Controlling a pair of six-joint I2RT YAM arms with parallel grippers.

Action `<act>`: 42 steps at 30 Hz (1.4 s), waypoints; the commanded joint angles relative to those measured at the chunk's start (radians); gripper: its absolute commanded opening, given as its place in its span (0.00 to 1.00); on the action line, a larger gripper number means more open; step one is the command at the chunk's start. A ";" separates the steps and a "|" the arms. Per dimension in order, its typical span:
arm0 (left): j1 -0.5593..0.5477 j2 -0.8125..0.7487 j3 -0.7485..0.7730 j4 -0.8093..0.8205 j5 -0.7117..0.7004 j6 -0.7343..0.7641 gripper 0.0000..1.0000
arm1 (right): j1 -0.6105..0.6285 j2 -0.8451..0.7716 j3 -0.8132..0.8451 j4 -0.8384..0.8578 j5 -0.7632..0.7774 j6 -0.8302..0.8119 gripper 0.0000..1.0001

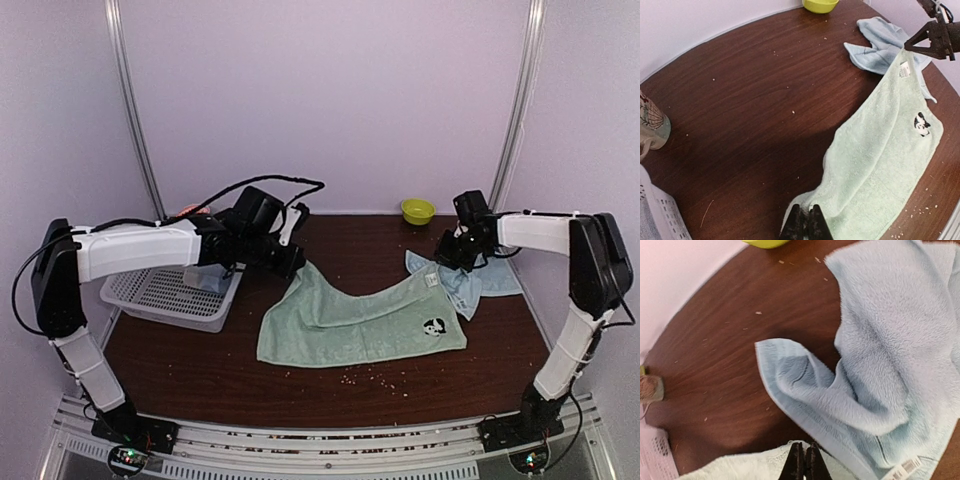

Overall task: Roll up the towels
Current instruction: Move the towel to the center of the board, then flatten out the towel at the center of the board.

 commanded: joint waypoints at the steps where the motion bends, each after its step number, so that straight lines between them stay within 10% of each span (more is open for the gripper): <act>1: -0.013 -0.205 -0.082 -0.018 0.048 0.013 0.00 | 0.053 -0.310 -0.115 -0.100 -0.029 -0.227 0.00; 20: -0.445 -0.882 -0.331 -0.182 -0.012 -0.042 0.00 | 0.292 -1.353 -0.300 -0.216 -0.431 -0.329 0.00; 25: -0.437 -0.862 -0.384 -0.151 -0.191 -0.035 0.00 | 0.290 -1.280 -0.377 -0.205 -0.276 -0.331 0.00; 30: -0.230 -0.718 -0.428 -0.061 -0.083 -0.050 0.00 | 0.250 -1.139 -0.476 -0.102 0.008 -0.271 0.00; 42: -0.067 -0.389 -0.445 0.089 -0.101 -0.066 0.00 | 0.136 -0.825 -0.605 0.129 0.114 -0.242 0.00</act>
